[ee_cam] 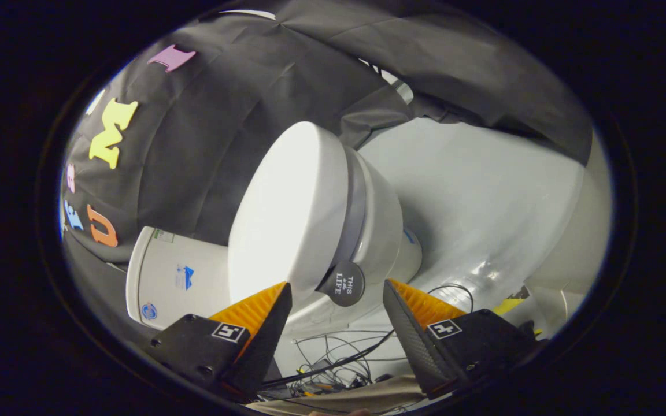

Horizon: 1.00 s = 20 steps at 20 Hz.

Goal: Open the toilet lid.

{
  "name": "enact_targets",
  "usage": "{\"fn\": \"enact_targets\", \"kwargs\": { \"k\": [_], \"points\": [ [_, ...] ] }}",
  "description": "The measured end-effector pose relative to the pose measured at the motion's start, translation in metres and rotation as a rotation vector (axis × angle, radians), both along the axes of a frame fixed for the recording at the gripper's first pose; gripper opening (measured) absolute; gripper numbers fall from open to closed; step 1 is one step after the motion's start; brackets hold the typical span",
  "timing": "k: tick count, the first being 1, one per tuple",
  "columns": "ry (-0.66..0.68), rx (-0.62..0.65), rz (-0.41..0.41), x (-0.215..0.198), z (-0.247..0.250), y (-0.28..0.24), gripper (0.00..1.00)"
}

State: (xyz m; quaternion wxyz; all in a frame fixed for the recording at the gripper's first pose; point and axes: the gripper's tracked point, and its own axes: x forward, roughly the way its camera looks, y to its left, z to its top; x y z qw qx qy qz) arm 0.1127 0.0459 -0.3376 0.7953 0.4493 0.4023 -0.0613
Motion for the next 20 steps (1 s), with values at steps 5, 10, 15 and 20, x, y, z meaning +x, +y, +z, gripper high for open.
{"fn": "enact_targets", "kwargs": {
  "k": [5, 10, 15, 20],
  "points": [
    [0.067, 0.008, 0.021, -0.004, -0.012, 0.002, 0.94],
    [0.081, 0.055, -0.042, 0.000, -0.012, -0.006, 0.76],
    [0.051, 0.018, 0.017, 0.011, -0.011, 0.001, 0.61],
    [0.057, -0.020, -0.003, 0.017, -0.017, -0.008, 0.45]
  ]
}}
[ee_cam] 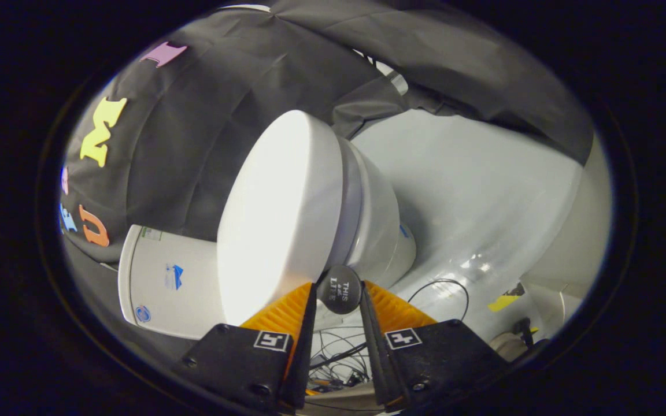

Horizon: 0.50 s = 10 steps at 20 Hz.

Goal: Open the toilet lid.

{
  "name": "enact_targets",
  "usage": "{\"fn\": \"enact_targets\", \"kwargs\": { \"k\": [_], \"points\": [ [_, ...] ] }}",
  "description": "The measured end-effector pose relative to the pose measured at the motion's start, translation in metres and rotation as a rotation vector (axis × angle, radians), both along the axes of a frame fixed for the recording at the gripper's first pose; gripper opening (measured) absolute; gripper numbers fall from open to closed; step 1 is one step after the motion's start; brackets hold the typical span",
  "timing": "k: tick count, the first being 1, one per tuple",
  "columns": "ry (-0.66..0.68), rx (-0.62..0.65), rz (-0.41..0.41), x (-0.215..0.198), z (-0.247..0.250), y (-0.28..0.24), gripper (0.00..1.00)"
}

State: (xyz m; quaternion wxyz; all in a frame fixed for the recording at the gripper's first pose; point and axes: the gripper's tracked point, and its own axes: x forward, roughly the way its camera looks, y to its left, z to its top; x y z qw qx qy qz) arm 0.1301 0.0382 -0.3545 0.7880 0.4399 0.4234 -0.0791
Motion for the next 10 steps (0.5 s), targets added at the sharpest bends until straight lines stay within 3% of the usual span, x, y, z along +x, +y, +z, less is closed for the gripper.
{"fn": "enact_targets", "kwargs": {
  "k": [4, 10],
  "points": [
    [0.025, 0.062, -0.077, 0.0006, -0.0007, -0.0074, 0.23],
    [0.039, 0.067, -0.079, 0.0010, -0.0009, -0.0065, 0.19]
  ]
}}
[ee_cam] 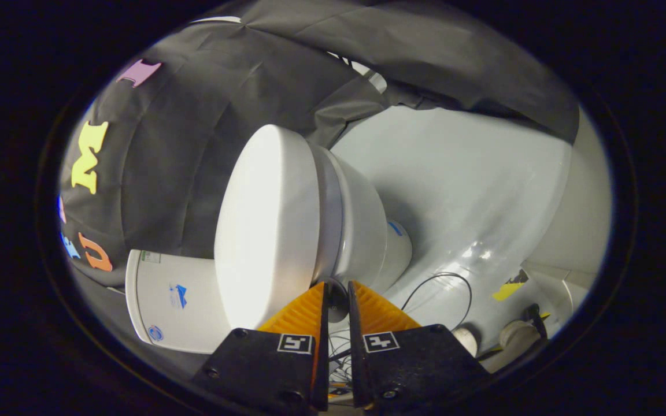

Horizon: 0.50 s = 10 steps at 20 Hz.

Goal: Open the toilet lid.

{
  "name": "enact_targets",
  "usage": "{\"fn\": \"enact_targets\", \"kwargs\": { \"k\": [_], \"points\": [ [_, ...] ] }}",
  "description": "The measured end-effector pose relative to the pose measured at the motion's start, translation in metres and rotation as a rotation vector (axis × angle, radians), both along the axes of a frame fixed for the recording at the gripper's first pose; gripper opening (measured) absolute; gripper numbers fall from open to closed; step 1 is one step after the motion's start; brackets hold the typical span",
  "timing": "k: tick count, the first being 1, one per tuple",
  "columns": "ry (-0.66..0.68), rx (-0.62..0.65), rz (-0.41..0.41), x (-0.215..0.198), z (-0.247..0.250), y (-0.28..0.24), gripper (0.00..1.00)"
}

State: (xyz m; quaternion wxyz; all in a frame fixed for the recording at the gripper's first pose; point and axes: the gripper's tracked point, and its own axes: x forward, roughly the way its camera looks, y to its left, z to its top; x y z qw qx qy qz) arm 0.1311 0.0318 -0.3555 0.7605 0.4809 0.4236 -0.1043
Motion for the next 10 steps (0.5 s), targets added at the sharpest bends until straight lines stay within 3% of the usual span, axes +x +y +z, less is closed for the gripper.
{"fn": "enact_targets", "kwargs": {
  "k": [10],
  "points": [
    [0.018, 0.045, 0.011, 0.0002, 0.0027, -0.0007, 0.18]
  ]
}}
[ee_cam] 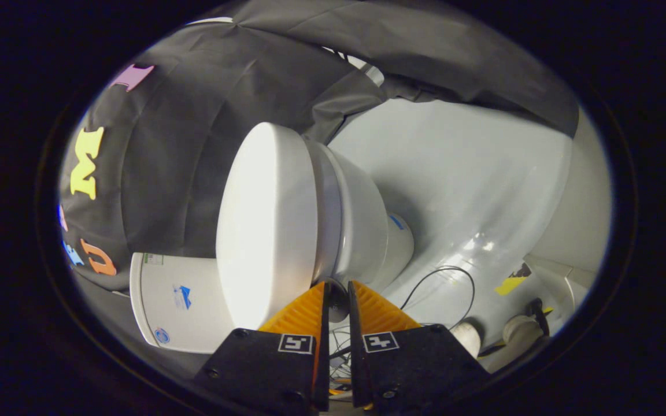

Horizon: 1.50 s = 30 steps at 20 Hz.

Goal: Open the toilet lid.

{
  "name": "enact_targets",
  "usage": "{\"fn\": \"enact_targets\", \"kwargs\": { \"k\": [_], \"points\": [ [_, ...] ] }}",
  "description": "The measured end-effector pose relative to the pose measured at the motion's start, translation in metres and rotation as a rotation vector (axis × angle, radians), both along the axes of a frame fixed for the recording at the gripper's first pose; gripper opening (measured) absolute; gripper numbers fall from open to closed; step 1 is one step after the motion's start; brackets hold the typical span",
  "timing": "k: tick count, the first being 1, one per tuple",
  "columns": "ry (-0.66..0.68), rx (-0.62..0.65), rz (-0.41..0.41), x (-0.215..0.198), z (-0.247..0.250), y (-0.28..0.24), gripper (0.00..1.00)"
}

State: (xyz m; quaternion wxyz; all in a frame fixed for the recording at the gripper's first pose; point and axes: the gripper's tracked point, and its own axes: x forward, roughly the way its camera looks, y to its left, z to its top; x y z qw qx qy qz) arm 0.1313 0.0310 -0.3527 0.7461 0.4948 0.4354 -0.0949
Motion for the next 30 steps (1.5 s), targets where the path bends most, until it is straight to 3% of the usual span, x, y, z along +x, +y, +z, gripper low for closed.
{"fn": "enact_targets", "kwargs": {
  "k": [10, 30],
  "points": [
    [0.003, 0.034, -0.027, 0.001, 0.017, 0.002, 0.13],
    [-0.149, -0.036, 0.087, 0.012, 0.110, 0.026, 0.13]
  ]
}}
